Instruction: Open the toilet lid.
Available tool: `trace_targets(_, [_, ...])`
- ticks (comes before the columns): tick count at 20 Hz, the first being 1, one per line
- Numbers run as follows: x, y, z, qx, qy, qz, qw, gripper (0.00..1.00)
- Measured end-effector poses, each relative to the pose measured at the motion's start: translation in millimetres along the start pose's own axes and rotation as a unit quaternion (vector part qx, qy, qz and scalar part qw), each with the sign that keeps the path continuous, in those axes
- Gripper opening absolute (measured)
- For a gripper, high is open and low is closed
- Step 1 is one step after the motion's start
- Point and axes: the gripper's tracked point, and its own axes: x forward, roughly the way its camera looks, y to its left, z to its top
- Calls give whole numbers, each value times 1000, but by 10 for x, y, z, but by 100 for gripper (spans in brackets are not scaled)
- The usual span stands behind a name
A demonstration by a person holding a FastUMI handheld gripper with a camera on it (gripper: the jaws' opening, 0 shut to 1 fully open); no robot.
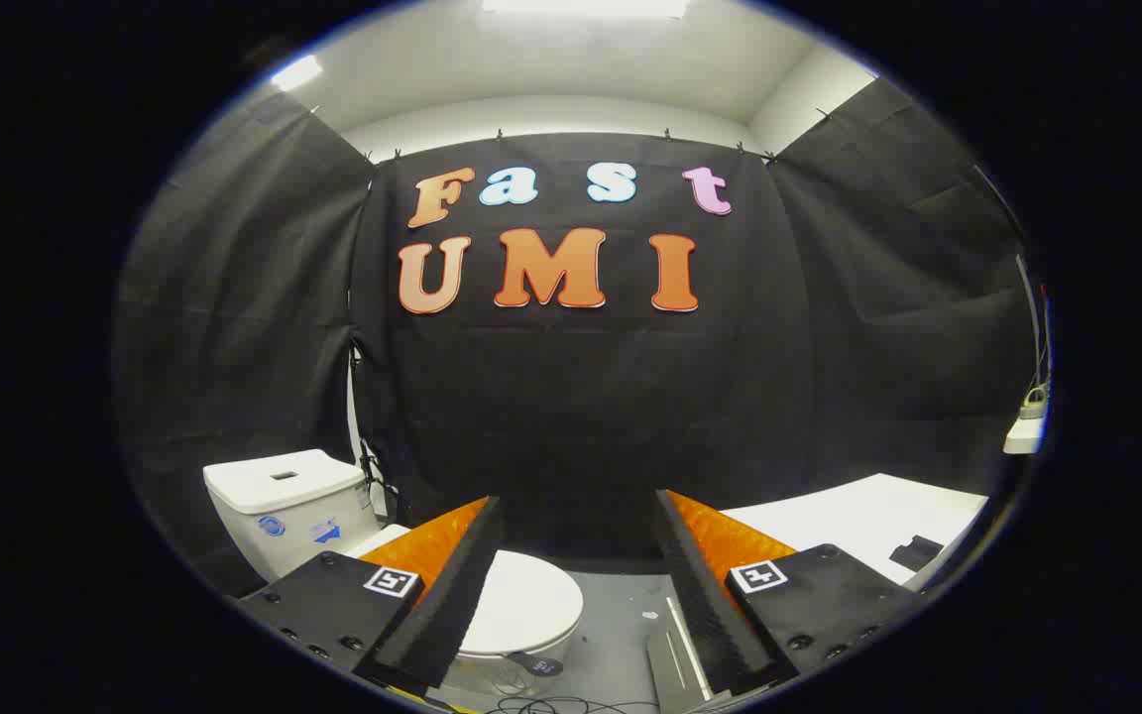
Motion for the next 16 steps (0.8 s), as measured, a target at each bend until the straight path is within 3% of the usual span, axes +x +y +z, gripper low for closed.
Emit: trace_targets(16, [-11, -98, -3, 16, 1, -13, 1000, 98])
